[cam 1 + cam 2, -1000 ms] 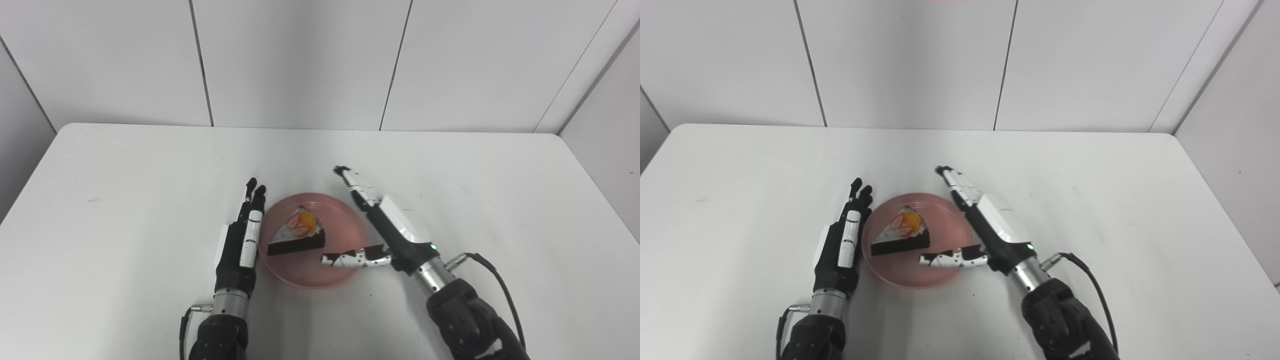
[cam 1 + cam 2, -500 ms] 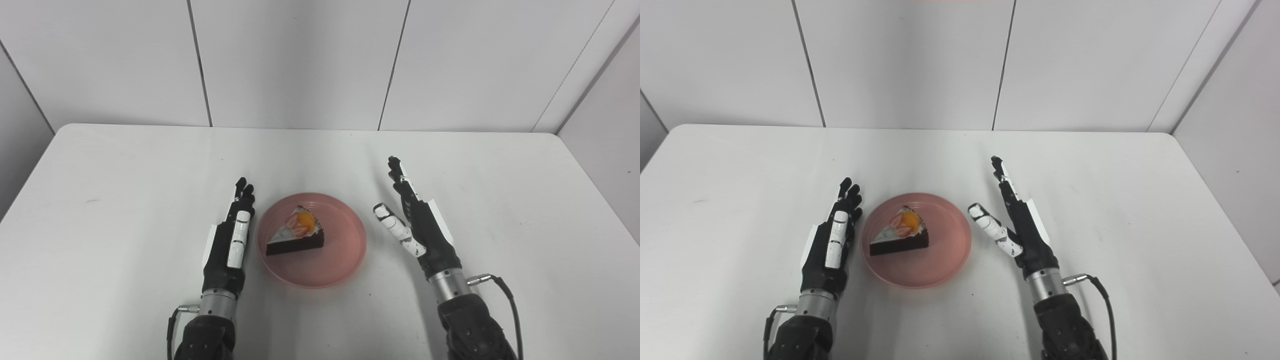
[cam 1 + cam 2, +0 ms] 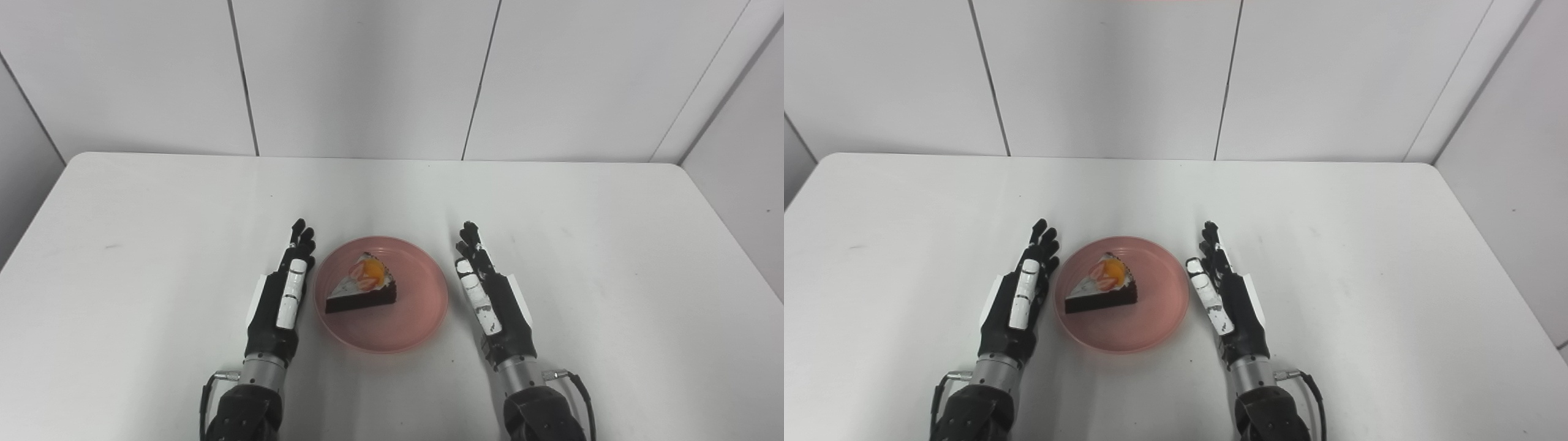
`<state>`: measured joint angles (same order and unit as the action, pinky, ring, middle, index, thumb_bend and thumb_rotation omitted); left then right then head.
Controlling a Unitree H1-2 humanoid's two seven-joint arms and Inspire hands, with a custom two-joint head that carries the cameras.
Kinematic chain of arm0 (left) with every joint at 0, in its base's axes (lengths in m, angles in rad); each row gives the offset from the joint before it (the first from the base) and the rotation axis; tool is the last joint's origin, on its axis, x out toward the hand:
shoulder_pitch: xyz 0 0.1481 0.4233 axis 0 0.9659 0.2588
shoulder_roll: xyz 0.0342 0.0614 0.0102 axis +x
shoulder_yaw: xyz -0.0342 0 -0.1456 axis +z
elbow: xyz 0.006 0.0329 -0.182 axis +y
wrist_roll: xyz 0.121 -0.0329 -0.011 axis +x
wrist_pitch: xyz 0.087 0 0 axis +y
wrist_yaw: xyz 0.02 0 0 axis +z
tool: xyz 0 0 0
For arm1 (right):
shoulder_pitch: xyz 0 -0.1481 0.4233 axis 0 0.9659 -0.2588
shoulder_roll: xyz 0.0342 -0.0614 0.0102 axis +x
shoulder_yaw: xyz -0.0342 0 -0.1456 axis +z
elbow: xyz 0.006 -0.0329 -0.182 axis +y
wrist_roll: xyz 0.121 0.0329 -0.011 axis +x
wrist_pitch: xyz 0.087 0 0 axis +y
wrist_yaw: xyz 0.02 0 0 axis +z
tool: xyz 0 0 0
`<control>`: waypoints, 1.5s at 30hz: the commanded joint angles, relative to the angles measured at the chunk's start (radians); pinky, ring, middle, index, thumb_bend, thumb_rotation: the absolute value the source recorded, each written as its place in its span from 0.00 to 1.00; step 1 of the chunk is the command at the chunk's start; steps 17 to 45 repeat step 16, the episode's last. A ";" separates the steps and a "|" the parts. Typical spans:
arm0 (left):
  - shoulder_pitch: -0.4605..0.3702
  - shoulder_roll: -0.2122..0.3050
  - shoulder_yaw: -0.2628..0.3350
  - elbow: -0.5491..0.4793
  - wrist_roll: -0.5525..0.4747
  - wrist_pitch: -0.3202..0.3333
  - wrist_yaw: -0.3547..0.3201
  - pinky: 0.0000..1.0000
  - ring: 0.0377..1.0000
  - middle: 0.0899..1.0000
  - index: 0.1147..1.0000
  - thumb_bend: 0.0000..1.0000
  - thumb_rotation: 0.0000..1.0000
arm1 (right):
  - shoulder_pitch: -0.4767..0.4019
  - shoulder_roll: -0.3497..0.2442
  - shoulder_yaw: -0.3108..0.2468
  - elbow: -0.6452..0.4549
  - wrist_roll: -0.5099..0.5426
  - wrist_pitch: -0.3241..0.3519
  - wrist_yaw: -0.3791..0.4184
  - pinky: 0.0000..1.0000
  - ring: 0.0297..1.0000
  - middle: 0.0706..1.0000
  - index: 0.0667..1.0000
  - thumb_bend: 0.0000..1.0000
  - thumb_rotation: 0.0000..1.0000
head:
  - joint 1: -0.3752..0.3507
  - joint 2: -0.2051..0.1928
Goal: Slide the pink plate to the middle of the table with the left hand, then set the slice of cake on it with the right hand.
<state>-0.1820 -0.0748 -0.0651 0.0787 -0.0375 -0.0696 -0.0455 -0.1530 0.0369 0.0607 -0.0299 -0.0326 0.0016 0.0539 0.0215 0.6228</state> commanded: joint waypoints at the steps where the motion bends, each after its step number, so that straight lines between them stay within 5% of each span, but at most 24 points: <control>1: -0.003 0.010 0.002 -0.017 -0.017 0.011 -0.017 1.00 1.00 1.00 1.00 0.65 1.00 | -0.023 0.003 -0.004 -0.006 0.020 -0.055 0.002 1.00 1.00 1.00 1.00 0.61 0.87 | 0.001 0.000; 45: 0.008 0.023 0.000 -0.040 -0.037 0.046 -0.037 1.00 1.00 1.00 1.00 0.67 1.00 | -0.025 0.004 -0.002 0.001 0.014 -0.032 -0.030 1.00 1.00 1.00 1.00 0.60 0.87 | 0.008 -0.002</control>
